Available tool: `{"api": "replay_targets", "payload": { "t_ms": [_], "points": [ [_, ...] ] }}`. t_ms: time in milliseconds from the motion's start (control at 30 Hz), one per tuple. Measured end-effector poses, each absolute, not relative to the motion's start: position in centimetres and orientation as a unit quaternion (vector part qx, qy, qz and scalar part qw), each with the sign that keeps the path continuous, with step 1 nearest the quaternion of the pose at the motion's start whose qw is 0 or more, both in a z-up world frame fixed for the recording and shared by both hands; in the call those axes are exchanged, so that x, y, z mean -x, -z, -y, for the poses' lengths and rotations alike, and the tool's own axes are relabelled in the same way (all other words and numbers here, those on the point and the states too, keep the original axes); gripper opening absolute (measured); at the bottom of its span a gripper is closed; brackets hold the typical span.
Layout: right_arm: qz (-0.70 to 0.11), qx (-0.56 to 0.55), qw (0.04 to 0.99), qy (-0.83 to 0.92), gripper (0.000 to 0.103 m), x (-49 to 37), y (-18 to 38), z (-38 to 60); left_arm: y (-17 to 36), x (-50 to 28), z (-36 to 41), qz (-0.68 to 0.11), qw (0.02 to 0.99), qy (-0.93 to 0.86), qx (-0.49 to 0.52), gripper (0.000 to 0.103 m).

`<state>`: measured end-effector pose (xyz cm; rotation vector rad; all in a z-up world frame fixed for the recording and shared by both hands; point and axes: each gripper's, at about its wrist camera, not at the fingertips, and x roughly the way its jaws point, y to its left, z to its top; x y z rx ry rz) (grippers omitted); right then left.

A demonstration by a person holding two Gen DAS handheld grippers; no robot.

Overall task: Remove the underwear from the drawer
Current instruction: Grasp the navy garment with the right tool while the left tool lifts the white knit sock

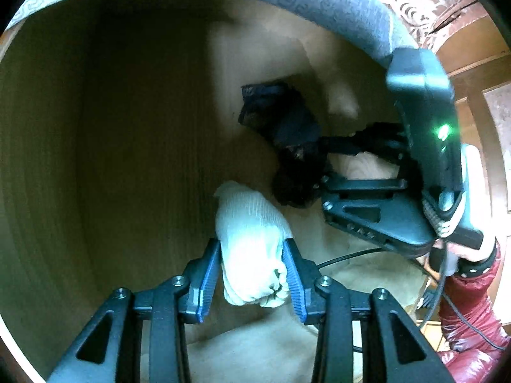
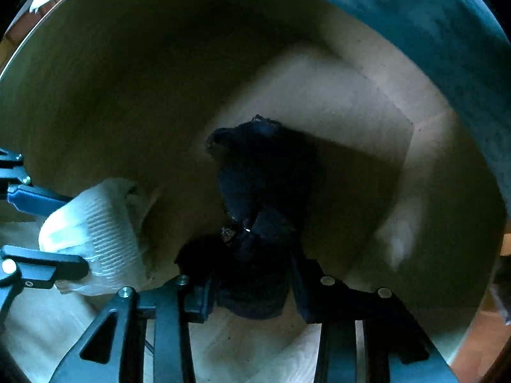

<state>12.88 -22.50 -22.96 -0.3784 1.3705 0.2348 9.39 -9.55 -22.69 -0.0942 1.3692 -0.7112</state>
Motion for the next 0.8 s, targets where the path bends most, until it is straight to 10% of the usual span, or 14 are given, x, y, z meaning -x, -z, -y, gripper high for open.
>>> {"api": "replay_targets", "payload": {
  "t_ms": [267, 800],
  "points": [
    [-0.622, 0.170, 0.757, -0.105, 0.045, -13.5, 22.9, 22.9, 24.3, -9.0, 11.7, -0.652, 0.695, 0.299, -0.056, 0.056],
    [-0.631, 0.199, 0.742, -0.113, 0.038, -11.7, 23.6, 23.1, 23.6, -8.2, 10.1, -0.619, 0.708, 0.337, -0.051, 0.049]
  ]
}}
